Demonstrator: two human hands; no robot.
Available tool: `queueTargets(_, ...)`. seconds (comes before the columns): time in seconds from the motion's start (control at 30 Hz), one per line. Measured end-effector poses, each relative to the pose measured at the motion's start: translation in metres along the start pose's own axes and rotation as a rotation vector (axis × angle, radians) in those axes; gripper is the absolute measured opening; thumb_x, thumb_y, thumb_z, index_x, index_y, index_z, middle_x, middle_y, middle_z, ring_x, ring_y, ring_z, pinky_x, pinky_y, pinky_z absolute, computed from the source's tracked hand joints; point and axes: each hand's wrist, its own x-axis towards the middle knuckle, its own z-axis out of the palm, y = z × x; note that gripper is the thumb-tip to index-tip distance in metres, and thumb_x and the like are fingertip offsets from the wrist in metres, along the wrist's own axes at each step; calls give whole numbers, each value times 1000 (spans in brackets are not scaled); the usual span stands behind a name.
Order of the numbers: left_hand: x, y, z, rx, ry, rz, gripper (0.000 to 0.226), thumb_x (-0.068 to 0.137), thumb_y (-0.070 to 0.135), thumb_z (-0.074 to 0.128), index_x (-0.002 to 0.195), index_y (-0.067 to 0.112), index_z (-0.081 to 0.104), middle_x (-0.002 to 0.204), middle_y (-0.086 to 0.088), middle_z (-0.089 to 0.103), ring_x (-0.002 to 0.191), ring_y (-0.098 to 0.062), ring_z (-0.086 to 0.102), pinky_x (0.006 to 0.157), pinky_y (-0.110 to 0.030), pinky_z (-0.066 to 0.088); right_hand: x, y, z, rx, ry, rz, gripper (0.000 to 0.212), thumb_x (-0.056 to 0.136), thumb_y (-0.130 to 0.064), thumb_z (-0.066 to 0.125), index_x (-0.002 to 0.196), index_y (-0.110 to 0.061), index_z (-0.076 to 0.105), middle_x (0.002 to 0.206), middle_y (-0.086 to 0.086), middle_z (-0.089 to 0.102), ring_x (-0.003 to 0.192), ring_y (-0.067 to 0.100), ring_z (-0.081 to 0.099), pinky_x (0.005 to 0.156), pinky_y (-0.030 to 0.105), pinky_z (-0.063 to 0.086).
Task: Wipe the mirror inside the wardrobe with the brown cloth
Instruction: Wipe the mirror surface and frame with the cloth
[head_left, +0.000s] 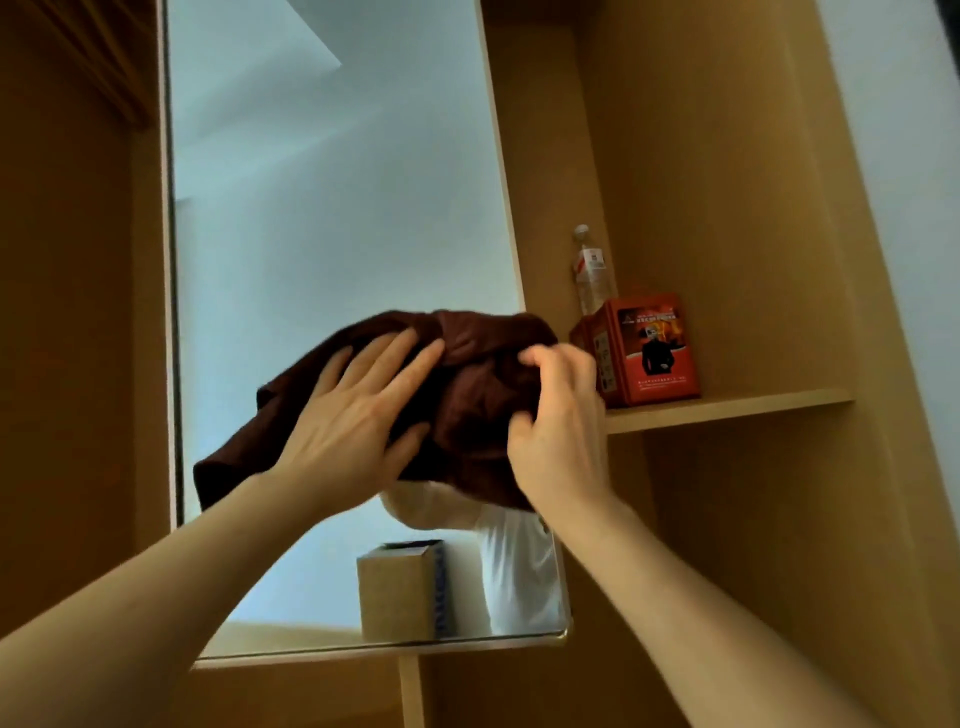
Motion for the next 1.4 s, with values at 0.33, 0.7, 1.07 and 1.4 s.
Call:
queueTargets(0.33, 38, -8, -6, 46, 22, -9, 73, 91, 45, 45, 152, 29, 8, 160, 0, 13, 147, -20, 11, 116, -43, 2, 70, -8, 0, 88, -104, 283, 47, 80, 4, 51, 118, -24, 46, 123, 2, 46, 93, 12, 40, 76, 22, 34)
queueTargets(0.7, 34, -12, 15, 215, 167, 116, 61, 89, 46, 34, 144, 21, 41, 148, -10, 42, 136, -29, 39, 113, -52, 18, 55, 11, 18, 291, 52, 395, 46, 80, 7, 49, 115, -23, 52, 114, 0, 55, 103, 18, 53, 89, 32, 49)
queueTargets(1.07, 27, -9, 15, 238, 109, 86, 63, 89, 45, 33, 145, 18, 37, 150, -12, 38, 138, -31, 36, 111, -51, 16, 54, 6, 8, 322, -55, 425, 46, 83, 2, 48, 121, -24, 50, 115, -1, 53, 106, 17, 52, 93, 33, 48)
queueTargets(1.4, 20, -6, 17, 235, 139, 90, 60, 89, 44, 36, 144, 20, 40, 149, -11, 40, 138, -27, 31, 110, -51, 17, 46, 13, 13, 318, -50, 444, 48, 80, 5, 49, 114, -29, 48, 118, 0, 53, 110, 20, 51, 94, 37, 47)
